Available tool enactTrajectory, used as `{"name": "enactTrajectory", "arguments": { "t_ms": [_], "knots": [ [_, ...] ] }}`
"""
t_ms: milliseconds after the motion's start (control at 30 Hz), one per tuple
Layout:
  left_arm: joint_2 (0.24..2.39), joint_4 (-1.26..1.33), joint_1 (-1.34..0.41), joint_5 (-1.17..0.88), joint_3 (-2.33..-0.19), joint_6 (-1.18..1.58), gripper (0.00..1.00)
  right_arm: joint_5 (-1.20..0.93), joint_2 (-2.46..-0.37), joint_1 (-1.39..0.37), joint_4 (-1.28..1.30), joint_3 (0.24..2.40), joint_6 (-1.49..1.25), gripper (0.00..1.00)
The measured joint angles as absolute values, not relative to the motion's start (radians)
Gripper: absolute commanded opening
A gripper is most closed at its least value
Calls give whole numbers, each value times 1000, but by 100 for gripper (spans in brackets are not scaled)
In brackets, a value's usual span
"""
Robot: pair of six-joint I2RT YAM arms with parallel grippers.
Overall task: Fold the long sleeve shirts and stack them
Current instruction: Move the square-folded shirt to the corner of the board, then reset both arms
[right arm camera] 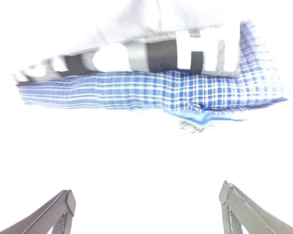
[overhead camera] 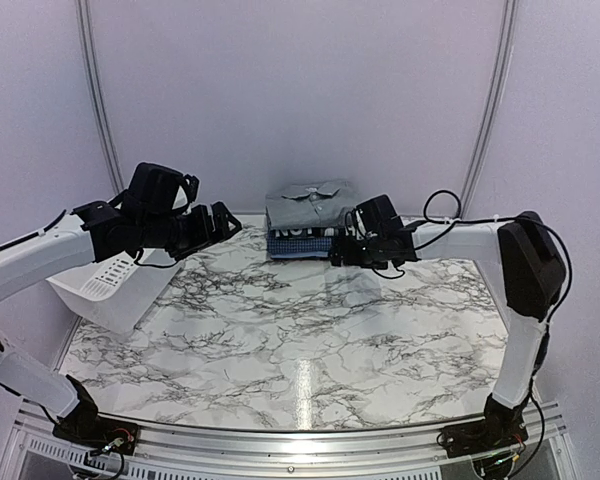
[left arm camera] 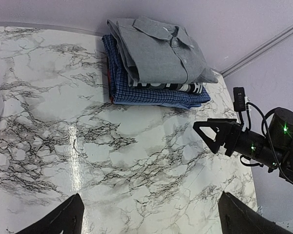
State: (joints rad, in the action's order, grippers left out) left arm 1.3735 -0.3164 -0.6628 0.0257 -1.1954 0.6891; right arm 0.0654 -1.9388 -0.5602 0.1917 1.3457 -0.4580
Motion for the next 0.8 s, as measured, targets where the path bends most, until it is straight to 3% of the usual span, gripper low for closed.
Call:
{"name": "enactTrajectory", "arguments": {
  "t_ms": [600,800],
  "knots": [
    [1208,-323,-662,54,-1118,574,99,173,-1299,-643,161,986,-405,98],
    [1093,-319,-662,129,-1050,488,99,254,-949,-645,194,850,-360,98]
  ]
}}
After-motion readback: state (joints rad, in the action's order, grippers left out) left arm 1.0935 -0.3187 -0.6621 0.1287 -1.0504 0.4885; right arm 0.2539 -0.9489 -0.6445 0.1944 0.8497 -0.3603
